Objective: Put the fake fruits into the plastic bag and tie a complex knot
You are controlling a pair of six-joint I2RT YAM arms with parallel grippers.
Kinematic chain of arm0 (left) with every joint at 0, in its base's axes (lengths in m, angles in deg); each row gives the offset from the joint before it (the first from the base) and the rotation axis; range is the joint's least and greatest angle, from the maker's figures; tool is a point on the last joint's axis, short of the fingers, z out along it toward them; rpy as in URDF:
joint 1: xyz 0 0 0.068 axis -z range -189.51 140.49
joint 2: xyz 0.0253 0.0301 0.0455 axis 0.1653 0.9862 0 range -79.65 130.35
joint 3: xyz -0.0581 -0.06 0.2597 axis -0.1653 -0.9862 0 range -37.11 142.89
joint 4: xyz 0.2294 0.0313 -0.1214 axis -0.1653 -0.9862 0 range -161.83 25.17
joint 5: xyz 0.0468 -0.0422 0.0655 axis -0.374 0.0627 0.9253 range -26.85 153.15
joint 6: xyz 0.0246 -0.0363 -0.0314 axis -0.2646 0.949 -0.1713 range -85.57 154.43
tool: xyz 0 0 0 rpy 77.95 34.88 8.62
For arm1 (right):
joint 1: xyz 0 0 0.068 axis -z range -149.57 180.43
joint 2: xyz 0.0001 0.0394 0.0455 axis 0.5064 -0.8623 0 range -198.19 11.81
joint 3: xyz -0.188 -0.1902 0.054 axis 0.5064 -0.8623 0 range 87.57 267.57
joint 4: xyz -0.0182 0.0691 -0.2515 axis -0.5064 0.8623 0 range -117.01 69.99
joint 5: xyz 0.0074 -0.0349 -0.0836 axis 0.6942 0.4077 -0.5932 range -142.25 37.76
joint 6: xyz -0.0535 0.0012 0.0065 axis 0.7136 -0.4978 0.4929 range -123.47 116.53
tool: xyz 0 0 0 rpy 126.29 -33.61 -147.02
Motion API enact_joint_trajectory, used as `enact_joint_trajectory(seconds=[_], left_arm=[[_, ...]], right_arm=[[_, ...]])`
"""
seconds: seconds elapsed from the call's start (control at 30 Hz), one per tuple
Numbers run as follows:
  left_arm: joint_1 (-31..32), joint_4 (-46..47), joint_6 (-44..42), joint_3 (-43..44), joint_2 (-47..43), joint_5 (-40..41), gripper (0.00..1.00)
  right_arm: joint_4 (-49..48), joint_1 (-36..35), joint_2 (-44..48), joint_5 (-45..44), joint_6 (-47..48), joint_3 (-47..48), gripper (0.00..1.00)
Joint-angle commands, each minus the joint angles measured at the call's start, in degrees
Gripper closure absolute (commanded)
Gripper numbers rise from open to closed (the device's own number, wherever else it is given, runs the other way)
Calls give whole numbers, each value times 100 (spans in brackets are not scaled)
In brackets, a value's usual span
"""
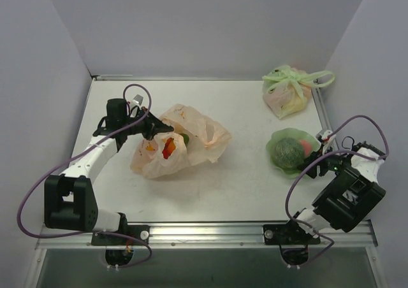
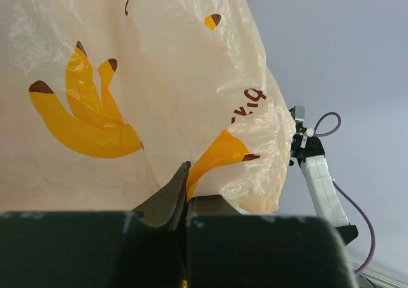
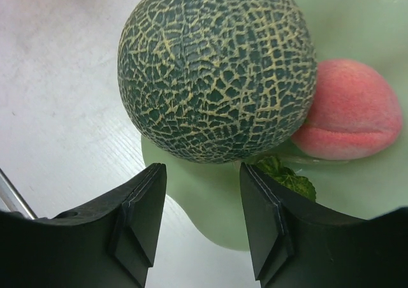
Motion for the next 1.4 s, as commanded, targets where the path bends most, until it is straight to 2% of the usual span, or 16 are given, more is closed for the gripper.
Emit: enact_joint_trajectory(seconds=[0.0, 0.13, 0.4, 0.63, 0.83, 0.93, 1.0, 1.07, 1.27, 1.37], left_arm=[[13, 1, -129, 289, -141, -43, 100], [13, 19, -103, 324, -124, -26, 100], [13, 1, -103, 315, -106, -26, 100], [-4, -43, -138, 306, -115, -26, 100], [4, -87, -191, 342, -80, 9, 100], [4, -95, -182, 315, -71, 27, 100], [4, -113, -191, 306, -80, 36, 100], [5, -130, -208, 306, -80, 62, 100], [4, -236, -279, 280, -141, 88, 100], [13, -236, -305, 280, -141, 97, 100]], right_arm=[[-291, -126, 195, -116, 559, -206, 51], [-966, -188, 239, -284, 445, -557, 53], [-1451, -170, -121, -328, 787, -637, 52], [-1619, -337, -586, -319, 691, -567, 53], [-1653, -425, -605, -29, 884, -874, 54], [-1733, -417, -596, 111, 858, -936, 62], [-1742, -408, -587, 147, 814, -945, 76], [-1724, -399, -570, 138, 691, -884, 100], [-1251, -109, -201, 357, 558, -420, 100], [-346, 31, -60, 647, 805, 3, 100]])
